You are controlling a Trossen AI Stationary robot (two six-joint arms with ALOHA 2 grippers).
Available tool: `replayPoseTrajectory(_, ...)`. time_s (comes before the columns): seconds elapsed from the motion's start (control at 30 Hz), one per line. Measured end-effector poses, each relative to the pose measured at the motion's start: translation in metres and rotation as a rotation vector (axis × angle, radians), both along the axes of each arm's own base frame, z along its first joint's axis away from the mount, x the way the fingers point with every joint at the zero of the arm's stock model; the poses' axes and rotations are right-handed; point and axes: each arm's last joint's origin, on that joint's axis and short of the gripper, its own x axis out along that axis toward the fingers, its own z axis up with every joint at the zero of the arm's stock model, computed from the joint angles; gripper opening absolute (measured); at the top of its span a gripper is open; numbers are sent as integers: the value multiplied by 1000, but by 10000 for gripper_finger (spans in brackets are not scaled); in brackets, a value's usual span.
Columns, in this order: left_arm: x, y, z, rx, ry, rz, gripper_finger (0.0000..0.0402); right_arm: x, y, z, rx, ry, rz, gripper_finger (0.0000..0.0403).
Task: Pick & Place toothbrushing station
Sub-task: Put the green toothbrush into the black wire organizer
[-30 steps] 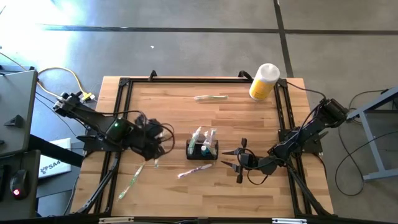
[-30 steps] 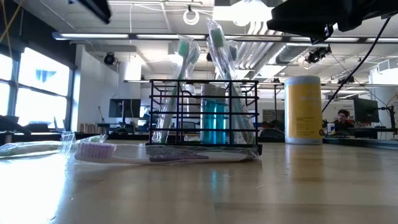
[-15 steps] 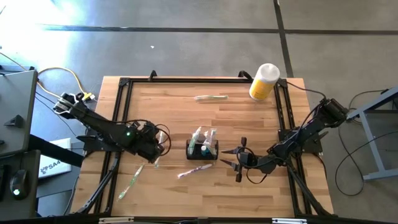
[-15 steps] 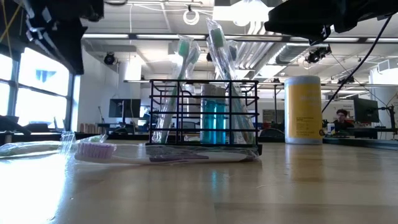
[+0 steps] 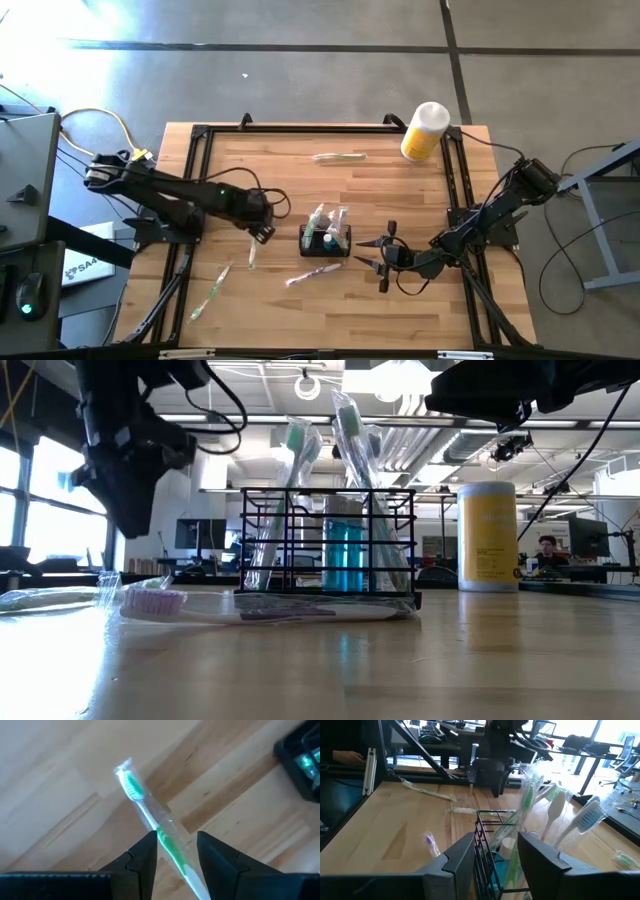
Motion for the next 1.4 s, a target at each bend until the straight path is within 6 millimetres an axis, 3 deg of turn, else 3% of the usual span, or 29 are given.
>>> replayPoseTrajectory(0.33, -6, 20, -27, -61, 10, 73, 133, 0, 0, 0, 3, 2, 6, 144)
replayPoseTrajectory(0.93, -8, 21, -54, -105, -25, 174, 133, 0, 0, 0, 3, 2, 7, 144)
replayPoseTrajectory(1.27, 3, 20, -84, -88, 108, 157, 133, 0, 0, -1, 1, 5, 7, 144)
replayPoseTrajectory(1.4, 2, 20, -87, -76, 142, 122, 114, 0, 0, -1, 0, 7, 7, 144)
